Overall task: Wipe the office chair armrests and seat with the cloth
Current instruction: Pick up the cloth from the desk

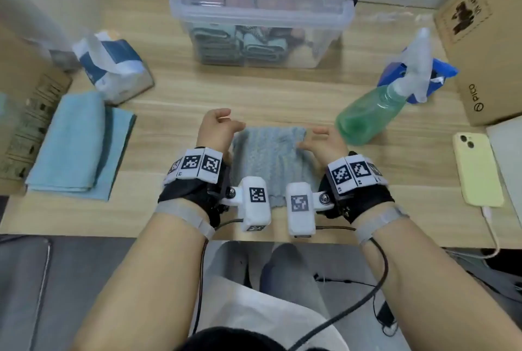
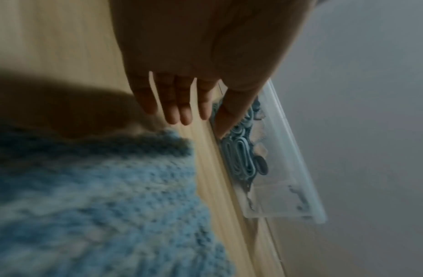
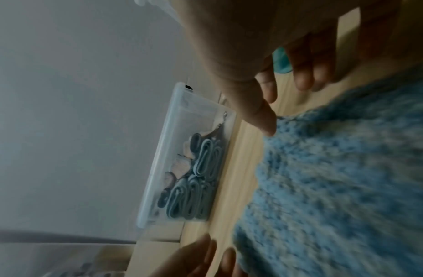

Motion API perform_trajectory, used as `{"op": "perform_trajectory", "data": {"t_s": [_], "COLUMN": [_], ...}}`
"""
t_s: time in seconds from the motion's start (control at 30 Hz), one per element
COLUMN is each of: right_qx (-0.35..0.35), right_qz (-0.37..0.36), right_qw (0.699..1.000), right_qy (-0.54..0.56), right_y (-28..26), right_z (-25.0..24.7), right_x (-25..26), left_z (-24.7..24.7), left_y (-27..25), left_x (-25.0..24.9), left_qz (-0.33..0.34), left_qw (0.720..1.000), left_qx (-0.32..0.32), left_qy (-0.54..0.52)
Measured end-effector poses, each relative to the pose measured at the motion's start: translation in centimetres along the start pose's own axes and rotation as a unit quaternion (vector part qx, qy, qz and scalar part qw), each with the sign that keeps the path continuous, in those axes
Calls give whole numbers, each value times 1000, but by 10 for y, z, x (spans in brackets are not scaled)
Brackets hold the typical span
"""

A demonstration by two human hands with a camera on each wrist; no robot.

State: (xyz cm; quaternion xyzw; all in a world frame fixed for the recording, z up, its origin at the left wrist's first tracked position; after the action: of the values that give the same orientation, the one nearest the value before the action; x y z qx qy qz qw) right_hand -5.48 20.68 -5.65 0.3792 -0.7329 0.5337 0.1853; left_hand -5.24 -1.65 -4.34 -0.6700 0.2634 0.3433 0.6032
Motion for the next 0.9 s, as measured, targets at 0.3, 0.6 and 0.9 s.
{"op": "perform_trajectory", "data": {"t_s": [0.3, 0.6, 0.9], "right_qx": [81, 316, 558], "right_qz": [5, -9, 56], "right_qw": [995, 948, 827], "right_qy": [-58, 35, 23], "right_y": [8, -11, -116], "right_z": [24, 71, 182], "right_x": [-18, 4, -7], "left_z": [4, -3, -76], "left_y": [-15, -65, -172], "left_x": [47, 72, 150], "left_qz": [-105, -18, 69], "left_qw": [993, 976, 876], "left_qx": [50, -63, -248], "left_qy": [35, -208, -408]}}
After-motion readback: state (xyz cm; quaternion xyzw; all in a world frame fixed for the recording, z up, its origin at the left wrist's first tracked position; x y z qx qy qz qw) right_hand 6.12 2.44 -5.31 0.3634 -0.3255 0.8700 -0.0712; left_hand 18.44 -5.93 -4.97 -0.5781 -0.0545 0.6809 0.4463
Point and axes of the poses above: each hand's wrist, its own y-axis towards the middle knuckle, its own z-axis out of the palm, x = y × z, the point moved 7 cm from there along y, towards the middle knuckle, and after that the axes turned 6 degrees about x, right-handed, at the moved point
